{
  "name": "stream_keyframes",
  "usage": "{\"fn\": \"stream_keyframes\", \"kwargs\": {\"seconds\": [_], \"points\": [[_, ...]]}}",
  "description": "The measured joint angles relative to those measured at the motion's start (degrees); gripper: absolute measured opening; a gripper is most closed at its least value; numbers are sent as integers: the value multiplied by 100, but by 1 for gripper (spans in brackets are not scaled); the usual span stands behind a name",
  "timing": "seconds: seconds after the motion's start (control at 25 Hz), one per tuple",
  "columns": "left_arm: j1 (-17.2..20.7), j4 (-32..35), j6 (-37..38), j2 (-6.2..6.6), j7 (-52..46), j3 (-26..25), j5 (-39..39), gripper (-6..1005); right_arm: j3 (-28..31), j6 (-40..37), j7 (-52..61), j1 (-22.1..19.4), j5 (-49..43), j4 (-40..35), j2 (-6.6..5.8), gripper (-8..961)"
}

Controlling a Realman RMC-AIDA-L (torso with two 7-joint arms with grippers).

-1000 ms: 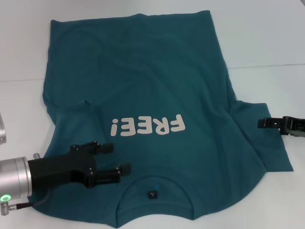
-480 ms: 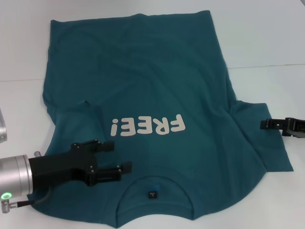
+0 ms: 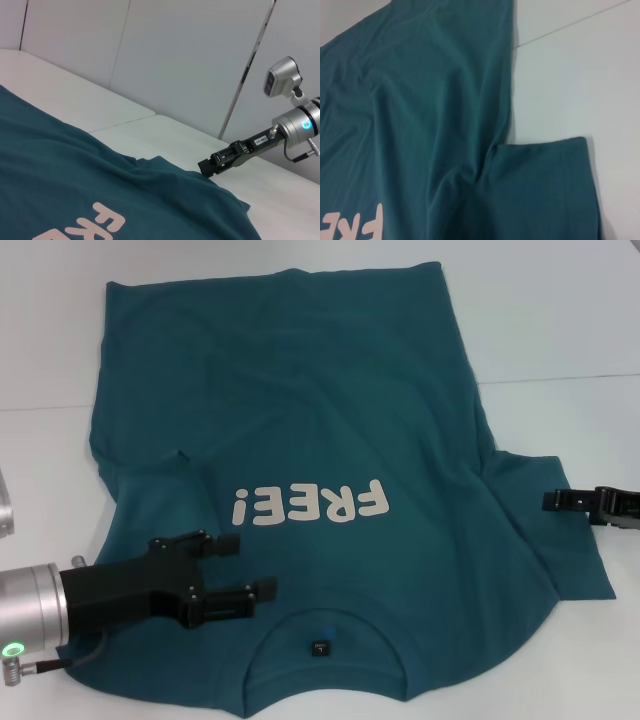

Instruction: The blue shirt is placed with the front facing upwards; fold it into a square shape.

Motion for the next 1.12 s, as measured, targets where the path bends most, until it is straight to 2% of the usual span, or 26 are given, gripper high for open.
{"fn": "stream_keyframes", "kwargs": {"seconds": [0.36, 0.8, 1.12], "points": [[8, -2, 0, 0, 7, 0, -1, 880, 0, 46, -1, -30, 0, 3, 22, 942], [2, 14, 0, 0, 2, 0, 9, 879, -18, 52, -43, 30, 0, 3, 112, 942], [9, 16, 0, 0, 0, 0, 9, 879, 9, 52, -46, 8, 29, -37, 118, 934]]}}
